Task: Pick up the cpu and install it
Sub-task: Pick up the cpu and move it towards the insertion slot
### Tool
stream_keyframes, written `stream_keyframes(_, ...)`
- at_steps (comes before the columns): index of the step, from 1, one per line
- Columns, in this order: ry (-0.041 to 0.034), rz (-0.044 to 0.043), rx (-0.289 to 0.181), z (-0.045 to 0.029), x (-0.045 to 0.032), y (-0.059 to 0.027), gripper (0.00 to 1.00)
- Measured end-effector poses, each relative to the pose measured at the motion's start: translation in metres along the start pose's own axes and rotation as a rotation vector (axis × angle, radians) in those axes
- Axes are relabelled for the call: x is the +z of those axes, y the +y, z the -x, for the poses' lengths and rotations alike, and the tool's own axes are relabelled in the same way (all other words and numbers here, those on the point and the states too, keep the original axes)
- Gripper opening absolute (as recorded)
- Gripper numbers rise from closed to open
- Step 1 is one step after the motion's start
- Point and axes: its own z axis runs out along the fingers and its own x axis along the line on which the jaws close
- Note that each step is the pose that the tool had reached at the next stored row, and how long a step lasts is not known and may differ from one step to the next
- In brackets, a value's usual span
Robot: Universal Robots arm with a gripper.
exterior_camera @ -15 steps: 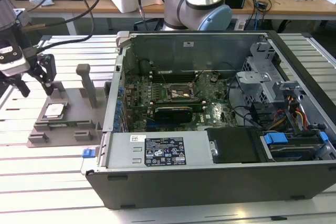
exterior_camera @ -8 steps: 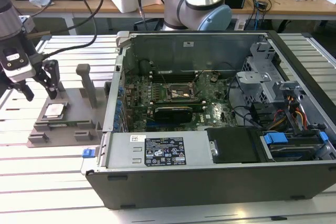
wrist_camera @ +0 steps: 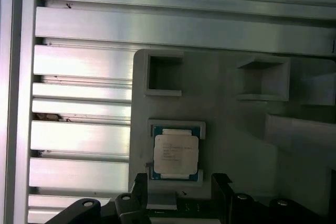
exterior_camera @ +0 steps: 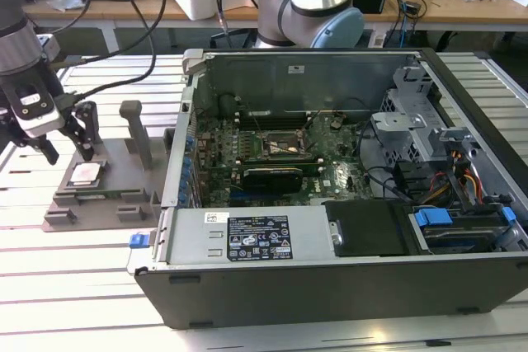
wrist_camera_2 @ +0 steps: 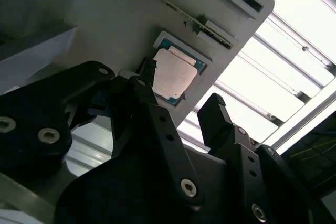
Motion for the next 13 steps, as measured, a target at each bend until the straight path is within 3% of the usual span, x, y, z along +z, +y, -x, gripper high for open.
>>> stream_keyframes(6,-0.0001,0.0006,-0.008,0.0014,0.0134,0.002,0.6)
stream_keyframes(9,-0.0001,0.0006,-0.008,0.0014,0.0383,0.005,0.6)
stream_keyframes(11,-0.0003,0.0007,-0.008,0.0012,0.0474,0.0104,0.6)
stream_keyframes(13,-0.0002,0.0007,-0.009,0.0001,0.0489,0.0109,0.6)
